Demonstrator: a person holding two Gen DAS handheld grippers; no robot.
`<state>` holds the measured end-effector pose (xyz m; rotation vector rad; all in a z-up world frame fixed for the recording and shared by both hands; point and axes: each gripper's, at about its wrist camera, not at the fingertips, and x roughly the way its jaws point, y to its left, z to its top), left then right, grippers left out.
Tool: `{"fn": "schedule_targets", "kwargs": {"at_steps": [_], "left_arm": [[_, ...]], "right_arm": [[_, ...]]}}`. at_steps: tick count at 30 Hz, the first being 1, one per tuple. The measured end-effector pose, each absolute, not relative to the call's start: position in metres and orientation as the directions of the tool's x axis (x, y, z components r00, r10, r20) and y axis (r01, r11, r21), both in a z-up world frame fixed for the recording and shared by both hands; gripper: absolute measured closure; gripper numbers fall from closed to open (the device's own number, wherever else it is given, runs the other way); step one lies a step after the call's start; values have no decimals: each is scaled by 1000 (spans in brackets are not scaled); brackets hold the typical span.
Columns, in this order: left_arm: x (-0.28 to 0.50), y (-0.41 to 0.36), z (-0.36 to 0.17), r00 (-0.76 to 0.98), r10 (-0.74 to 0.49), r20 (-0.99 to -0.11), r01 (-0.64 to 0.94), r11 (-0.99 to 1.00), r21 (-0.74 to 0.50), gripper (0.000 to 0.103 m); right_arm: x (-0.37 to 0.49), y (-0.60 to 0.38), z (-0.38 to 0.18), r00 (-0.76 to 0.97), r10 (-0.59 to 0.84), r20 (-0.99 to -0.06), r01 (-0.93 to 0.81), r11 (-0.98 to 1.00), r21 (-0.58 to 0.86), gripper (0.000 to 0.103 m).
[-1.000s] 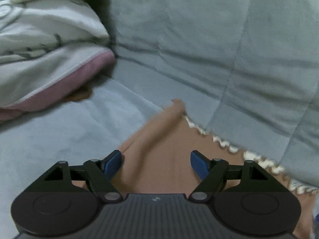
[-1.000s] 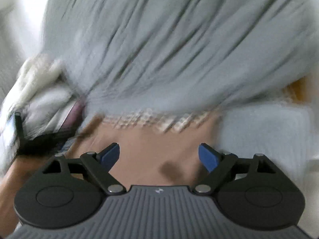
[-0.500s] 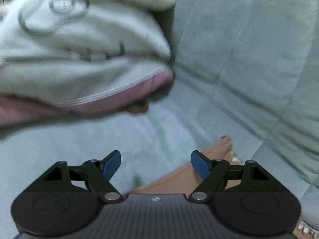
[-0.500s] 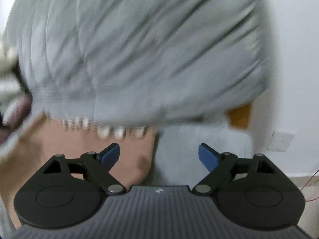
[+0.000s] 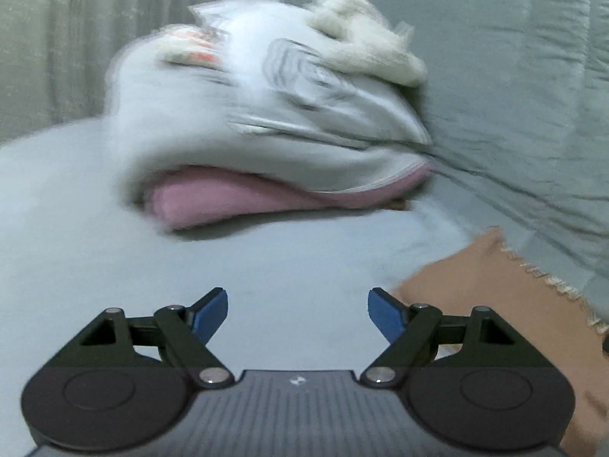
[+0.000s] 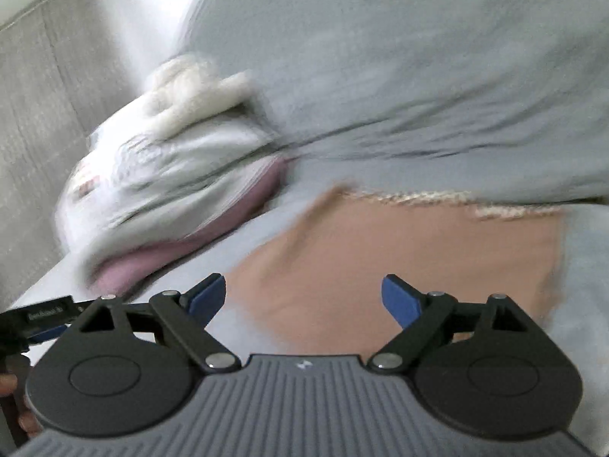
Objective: Fold clothes
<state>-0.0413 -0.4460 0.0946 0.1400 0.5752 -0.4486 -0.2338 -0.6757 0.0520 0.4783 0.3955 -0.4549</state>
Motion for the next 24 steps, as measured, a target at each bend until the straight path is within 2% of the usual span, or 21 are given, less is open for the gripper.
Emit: {"fn": "schedule_targets", "kwargs": {"at_steps": [5, 10, 13, 18, 24], "left_arm": [[-77, -317, 94, 813, -194, -549, 286, 954, 86, 18], [-106, -200, 93, 834, -19, -552, 120, 982, 148, 18], [-116, -160, 95, 833, 15, -553, 79, 986, 145, 18], [-136, -78, 103, 842, 73, -534, 1, 990, 138, 16], [-137, -20, 93, 818, 122, -562, -58, 990, 131, 14]], "right_arm": [[-191, -570, 63, 855, -104, -507, 227, 955, 188, 12], [-167, -492, 59, 824, 19, -566, 60, 991, 121, 11], [-154, -454, 55, 805, 22, -593, 20, 998, 64, 11], [-140, -403, 45, 769, 51, -637, 17, 995, 100, 11], [-135, -292, 22, 689, 150, -709, -226, 974, -14, 10]]}}
